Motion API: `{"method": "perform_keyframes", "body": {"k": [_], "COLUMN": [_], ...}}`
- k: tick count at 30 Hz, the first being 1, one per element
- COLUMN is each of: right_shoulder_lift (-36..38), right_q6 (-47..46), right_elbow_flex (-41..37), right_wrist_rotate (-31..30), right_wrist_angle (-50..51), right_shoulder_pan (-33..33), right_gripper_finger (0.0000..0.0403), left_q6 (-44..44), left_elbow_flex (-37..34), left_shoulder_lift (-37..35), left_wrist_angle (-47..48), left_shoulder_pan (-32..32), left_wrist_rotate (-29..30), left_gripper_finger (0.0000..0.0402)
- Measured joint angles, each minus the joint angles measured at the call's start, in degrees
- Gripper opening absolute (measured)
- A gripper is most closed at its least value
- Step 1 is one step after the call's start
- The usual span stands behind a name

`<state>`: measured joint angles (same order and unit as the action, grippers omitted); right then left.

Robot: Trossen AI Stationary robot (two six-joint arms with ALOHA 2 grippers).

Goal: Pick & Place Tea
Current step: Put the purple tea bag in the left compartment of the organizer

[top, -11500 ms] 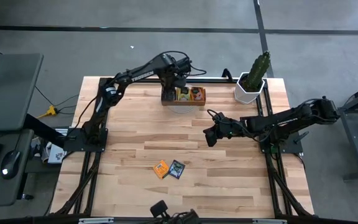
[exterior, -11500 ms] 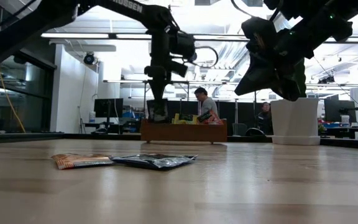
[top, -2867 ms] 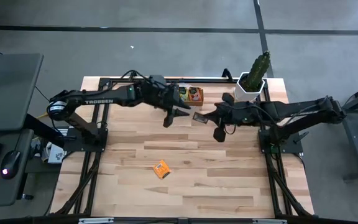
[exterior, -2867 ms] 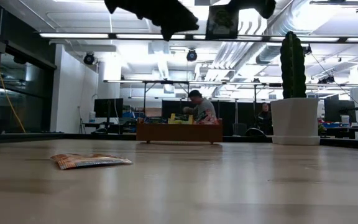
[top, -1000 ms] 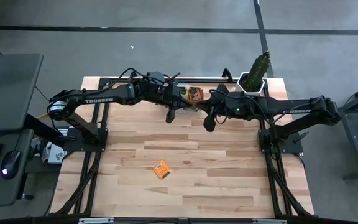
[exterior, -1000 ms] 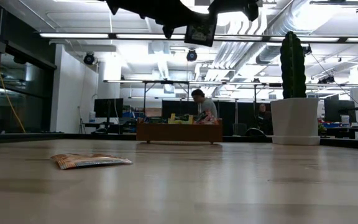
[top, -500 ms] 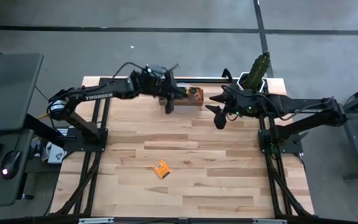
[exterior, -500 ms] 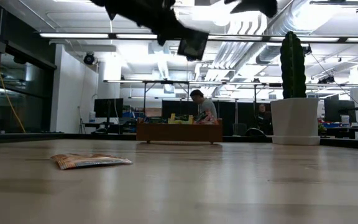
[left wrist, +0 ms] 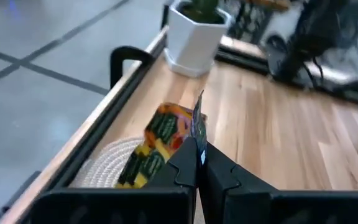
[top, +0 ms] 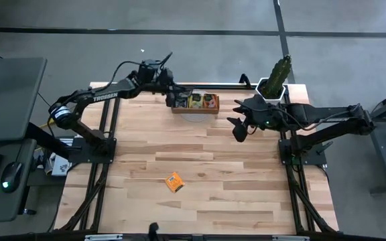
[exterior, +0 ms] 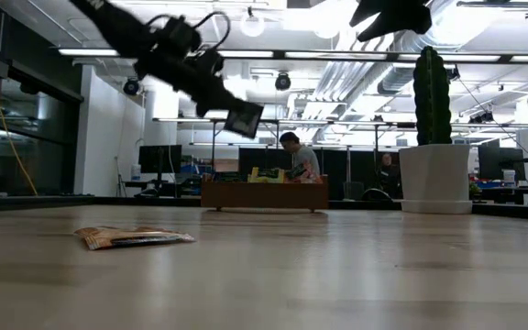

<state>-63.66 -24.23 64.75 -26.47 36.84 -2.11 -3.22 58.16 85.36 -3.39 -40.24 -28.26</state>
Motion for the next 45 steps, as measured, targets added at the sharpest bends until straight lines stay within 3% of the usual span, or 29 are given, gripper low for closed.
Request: {"method": "perform_keyframes", "body": {"k": [5,9,21,38,45], "right_shoulder_lift": [0.00,0.00,-0.13,-0.13,-0.13], "right_q6": [-0.39,-0.49,-2.80,-5.46,-5.46], "right_elbow_flex": [0.00,0.00,0.00,0.00,0.00], "right_wrist_rotate": [-0.50,-1.70,-3.02,-2.96,-2.96], "right_wrist_angle": [-0.01,-0.48,-1.39,-1.44,-1.42], "right_shoulder_pan": [0.55,0.90,0.96,0.96,0.96], "right_gripper_finger": [0.0214,0.0213,0.0213,0.0213,0.0214], "left_q6": [7.96,7.81,7.11,9.56,10.60], "left_elbow_flex": [-7.47,-9.04,-10.32,-10.30,-10.28], "left_shoulder_lift": [0.00,-0.02,6.60,10.84,10.84], "left_wrist_angle": [-11.77,-9.12,-13.61,-13.18,-13.17], "left_shoulder_pan": [-2.77,-2.55,-2.55,-2.50,-2.57], "left_wrist_rotate": [2.15,6.53,3.49,5.08,5.32], "left_gripper_finger": [0.0000,0.0000,0.0000,0.0002,0.0058]}}
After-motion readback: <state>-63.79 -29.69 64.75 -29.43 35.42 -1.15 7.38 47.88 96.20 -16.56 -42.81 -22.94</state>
